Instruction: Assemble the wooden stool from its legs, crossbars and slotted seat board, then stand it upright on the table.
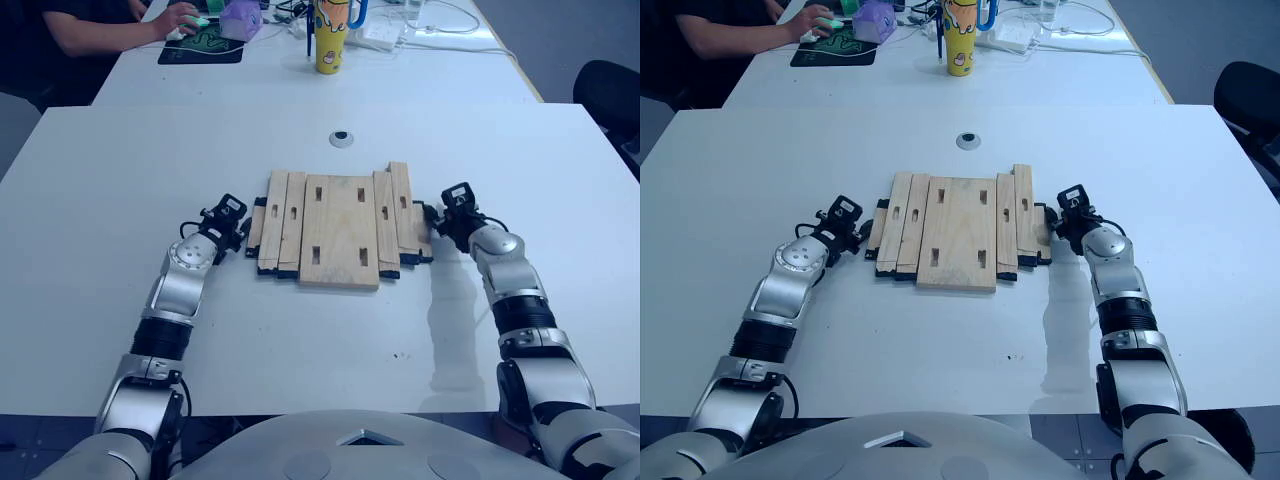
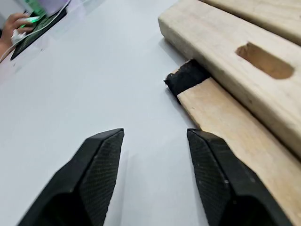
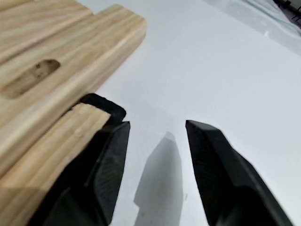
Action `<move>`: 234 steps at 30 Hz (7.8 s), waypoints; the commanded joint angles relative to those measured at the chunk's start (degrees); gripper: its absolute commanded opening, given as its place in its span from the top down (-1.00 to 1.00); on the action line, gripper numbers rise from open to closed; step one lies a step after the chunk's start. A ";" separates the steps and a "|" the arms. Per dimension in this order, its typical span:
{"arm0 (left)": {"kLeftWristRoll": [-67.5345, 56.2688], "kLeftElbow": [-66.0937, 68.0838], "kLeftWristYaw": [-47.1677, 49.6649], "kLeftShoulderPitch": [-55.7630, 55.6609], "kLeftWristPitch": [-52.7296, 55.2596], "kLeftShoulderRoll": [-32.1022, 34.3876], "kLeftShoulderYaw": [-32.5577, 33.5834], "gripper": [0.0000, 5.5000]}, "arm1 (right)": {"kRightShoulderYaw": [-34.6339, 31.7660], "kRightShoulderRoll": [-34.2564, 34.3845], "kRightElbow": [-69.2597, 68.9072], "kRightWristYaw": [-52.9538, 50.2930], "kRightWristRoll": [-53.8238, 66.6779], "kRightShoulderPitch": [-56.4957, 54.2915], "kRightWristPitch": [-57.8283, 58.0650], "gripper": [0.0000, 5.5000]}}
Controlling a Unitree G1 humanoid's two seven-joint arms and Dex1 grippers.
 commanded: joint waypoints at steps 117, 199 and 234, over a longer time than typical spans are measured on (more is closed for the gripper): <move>-10.56 -9.75 7.22 5.38 -7.77 -5.25 8.39 0.09 | -14.46 2.27 -37.68 0.91 29.70 10.83 50.10 0.19; -16.01 -7.52 4.70 3.04 -7.03 -5.98 10.23 0.02 | -0.55 -8.69 -30.94 12.20 20.46 14.63 42.46 0.84; -84.73 -20.04 -7.25 -4.35 34.09 -5.24 16.33 -0.63 | -12.64 0.74 -51.53 20.48 75.70 8.97 65.41 0.84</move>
